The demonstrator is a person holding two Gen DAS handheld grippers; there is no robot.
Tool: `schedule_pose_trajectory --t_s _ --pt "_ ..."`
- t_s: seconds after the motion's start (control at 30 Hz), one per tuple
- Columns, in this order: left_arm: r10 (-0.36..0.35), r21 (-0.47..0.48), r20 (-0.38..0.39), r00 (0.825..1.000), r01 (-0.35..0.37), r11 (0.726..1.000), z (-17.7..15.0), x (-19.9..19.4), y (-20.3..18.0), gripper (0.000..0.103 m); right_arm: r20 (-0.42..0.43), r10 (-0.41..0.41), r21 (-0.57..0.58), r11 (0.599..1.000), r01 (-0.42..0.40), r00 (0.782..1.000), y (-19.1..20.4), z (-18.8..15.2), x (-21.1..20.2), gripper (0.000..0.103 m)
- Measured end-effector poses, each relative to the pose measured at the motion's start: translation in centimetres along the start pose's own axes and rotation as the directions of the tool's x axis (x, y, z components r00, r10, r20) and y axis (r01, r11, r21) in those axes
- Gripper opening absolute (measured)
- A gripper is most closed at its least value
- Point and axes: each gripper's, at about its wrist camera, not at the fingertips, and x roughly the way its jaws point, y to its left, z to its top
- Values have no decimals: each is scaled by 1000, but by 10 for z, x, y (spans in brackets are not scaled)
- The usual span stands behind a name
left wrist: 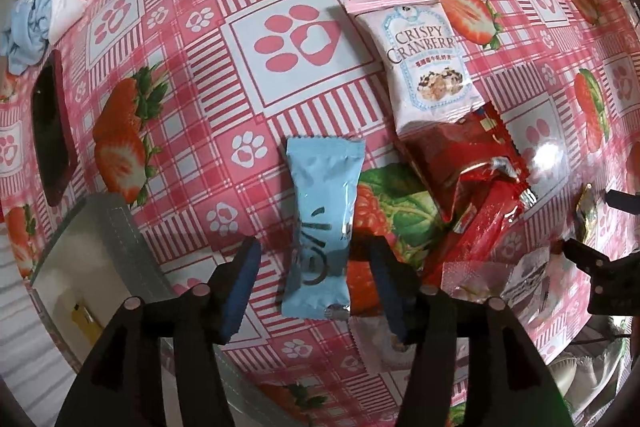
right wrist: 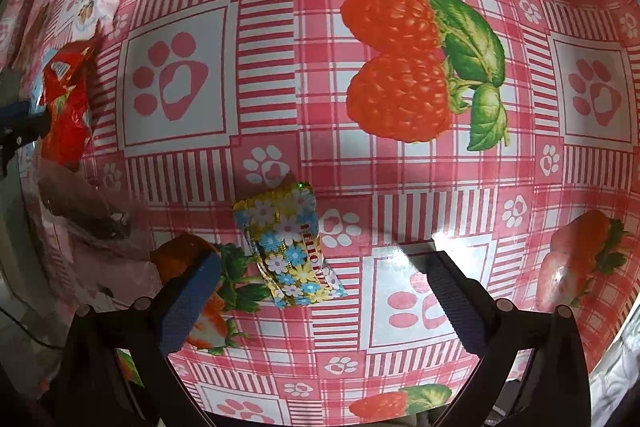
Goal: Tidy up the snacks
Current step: 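Grasp the floral-wrapped candy with the right tool while the left tool holds the blue bar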
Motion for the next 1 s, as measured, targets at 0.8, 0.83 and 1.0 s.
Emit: schedule_pose_trajectory --t_s 0.8,0.83,1.0 --pt "-120 -79 140 983 132 988 -33 -63 9 25 117 182 132 971 -197 976 -6 -6 -81 29" --pt "-124 -84 149 981 138 987 -37 -68 12 25 122 189 123 971 -204 974 -1 -6 -86 29" --pt "-126 -111 178 976 147 983 -59 -83 37 25 139 200 73 975 -212 970 29 -5 -106 29"
